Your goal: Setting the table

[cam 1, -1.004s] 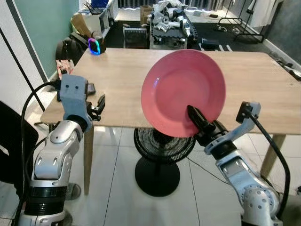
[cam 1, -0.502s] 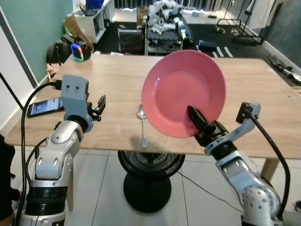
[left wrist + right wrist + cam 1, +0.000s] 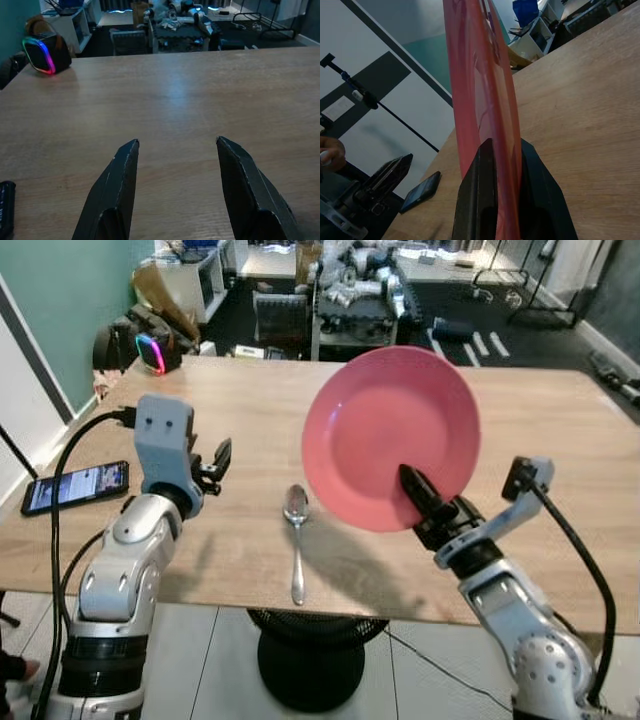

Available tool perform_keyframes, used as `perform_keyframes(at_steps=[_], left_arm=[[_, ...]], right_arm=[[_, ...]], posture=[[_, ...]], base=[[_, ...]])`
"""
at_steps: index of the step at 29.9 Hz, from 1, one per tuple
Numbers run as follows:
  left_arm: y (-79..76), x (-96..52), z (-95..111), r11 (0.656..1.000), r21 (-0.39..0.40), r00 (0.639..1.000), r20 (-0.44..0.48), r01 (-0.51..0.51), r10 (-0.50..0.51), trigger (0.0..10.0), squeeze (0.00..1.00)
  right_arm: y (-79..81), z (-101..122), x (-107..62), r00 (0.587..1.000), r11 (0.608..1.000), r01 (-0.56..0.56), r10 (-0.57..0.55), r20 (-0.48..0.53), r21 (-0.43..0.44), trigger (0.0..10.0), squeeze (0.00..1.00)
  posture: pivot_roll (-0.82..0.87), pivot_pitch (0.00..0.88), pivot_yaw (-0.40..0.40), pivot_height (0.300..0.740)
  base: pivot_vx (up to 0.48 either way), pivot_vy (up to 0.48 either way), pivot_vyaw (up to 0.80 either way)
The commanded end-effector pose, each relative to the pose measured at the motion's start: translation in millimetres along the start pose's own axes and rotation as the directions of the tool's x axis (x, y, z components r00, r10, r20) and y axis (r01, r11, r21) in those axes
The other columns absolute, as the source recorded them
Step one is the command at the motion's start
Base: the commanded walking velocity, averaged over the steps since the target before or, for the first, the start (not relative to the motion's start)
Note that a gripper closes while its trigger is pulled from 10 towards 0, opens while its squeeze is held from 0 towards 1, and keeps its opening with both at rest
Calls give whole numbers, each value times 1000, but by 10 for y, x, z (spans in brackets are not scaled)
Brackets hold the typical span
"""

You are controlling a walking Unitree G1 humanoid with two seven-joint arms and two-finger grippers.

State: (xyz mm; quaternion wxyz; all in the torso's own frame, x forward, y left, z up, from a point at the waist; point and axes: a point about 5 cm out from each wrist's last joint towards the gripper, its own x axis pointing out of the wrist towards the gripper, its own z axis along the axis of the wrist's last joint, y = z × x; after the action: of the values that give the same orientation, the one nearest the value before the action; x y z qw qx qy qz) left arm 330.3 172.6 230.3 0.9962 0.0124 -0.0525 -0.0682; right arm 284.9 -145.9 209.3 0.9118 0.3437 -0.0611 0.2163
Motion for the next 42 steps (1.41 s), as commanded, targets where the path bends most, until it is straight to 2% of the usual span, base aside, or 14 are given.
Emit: perform_keyframes(at_steps=[1, 14, 18, 22, 23, 26, 30, 32, 33, 38, 42], left_arm=[[-7, -14, -22, 1000, -6, 1000, -12, 10, -10, 10000, 0], [19, -15, -68, 1000, -13, 999, -53, -10, 10, 10000, 0], [28, -33, -96, 1000, -11, 997, -71, -22, 21, 10000, 0], [20, -54, -93, 1000, -12, 997, -75, -27, 26, 10000, 0], [20, -54, -93, 1000, -12, 997, -75, -27, 26, 10000, 0], [4, -72, -90, 999, -13, 996, -79, -31, 29, 10000, 0], [-13, -97, -93, 999, -15, 996, -83, -34, 32, 10000, 0], [-17, -105, -92, 999, -16, 996, -85, -35, 34, 10000, 0], [-24, -110, -94, 999, -17, 996, -88, -36, 34, 10000, 0], [-41, -124, -88, 999, -17, 995, -90, -35, 33, 10000, 0], [-54, -137, -88, 999, -18, 995, -94, -34, 32, 10000, 0]], right_arm=[[-6, 16, -14, 1000, 1000, 4, -4, 11, 0, 10000, 0], [-14, -40, 37, 1000, 999, 27, -27, 4, -32, 10000, 0], [-99, -121, 137, 992, 989, 121, -123, -26, -82, 10000, 0], [-234, -206, 252, 967, 966, 243, -248, -55, -85, 10000, 0], [-234, -206, 252, 967, 966, 243, -248, -55, -85, 10000, 0], [-345, -311, 344, 938, 941, 334, -337, -79, -52, 10000, 0], [-468, -339, 437, 911, 911, 410, -409, -51, 30, 10000, 0], [-519, -350, 470, 899, 896, 437, -435, -51, 81, 10000, 0], [-569, -387, 517, 890, 878, 455, -451, -63, 147, 10000, 0], [-589, -460, 578, 890, 864, 456, -449, -80, 212, 10000, 0], [-583, -524, 628, 892, 862, 453, -442, -98, 227, 10000, 0]], posture=[[-23, 0, 79, 740], [-8, 5, 77, 740], [-1, 11, 75, 740], [22, 25, 68, 740], [22, 25, 68, 740], [40, 34, 65, 740], [51, 38, 64, 740], [59, 41, 64, 740], [60, 41, 64, 740], [77, 43, 61, 740], [82, 43, 58, 740]], base=[[0, 0, 0], [0, 0, 0], [0, 0, 0], [0, 0, 0], [0, 0, 0], [0, 0, 0], [0, 0, 0], [0, 0, 0], [0, 0, 0], [0, 0, 0], [0, 0, 0]])
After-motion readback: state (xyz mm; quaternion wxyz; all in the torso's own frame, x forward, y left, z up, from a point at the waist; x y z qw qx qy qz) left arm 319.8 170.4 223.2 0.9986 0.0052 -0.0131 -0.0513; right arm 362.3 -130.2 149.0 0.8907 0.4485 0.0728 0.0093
